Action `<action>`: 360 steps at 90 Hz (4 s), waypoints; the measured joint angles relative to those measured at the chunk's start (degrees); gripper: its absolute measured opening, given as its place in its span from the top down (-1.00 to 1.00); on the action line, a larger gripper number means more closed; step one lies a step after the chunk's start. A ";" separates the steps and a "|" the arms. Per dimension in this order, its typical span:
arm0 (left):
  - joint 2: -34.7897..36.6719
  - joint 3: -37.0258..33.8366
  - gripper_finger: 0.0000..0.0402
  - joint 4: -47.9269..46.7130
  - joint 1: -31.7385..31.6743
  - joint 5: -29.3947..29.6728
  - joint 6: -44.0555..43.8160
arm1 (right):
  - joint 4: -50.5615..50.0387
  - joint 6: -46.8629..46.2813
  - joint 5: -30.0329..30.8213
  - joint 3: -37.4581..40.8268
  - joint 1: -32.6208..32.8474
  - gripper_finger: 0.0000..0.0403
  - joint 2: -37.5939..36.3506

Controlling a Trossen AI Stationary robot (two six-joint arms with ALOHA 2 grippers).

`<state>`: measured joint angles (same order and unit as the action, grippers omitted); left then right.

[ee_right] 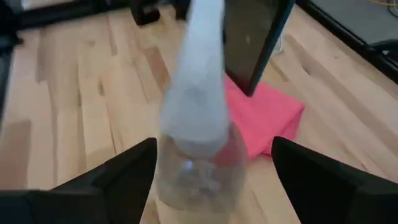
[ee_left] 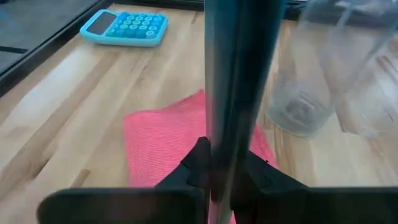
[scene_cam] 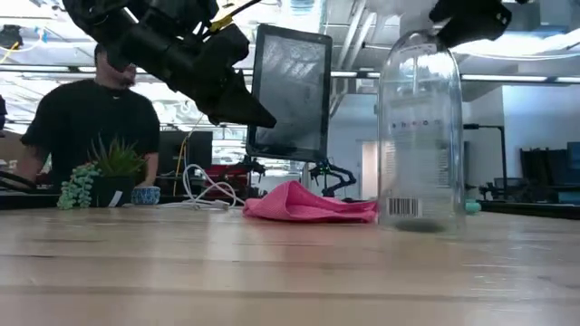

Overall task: Apply microfiber cloth
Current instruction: Wipe the front of the cellphone with the pink microfiber cloth

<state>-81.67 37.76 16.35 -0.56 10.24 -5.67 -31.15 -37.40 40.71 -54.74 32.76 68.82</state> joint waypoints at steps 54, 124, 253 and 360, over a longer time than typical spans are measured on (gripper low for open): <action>0.00 0.00 0.94 -0.35 0.00 0.00 -0.15 | 7.55 3.54 8.27 -0.02 -0.23 0.22 6.47; 0.05 -0.07 0.94 -3.38 0.64 0.00 -1.01 | -32.43 -29.23 12.13 -0.04 7.21 0.43 -5.49; -18.23 0.15 0.94 12.86 -1.33 1.75 5.38 | -35.43 8.30 16.62 -46.44 5.19 0.39 9.98; -13.83 0.00 0.94 4.02 -3.01 0.55 1.85 | -31.44 26.35 -17.01 -39.62 -25.18 0.39 40.46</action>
<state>-95.50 37.76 20.37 -3.57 10.79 -3.82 -62.58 -11.05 23.70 -94.36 7.58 109.27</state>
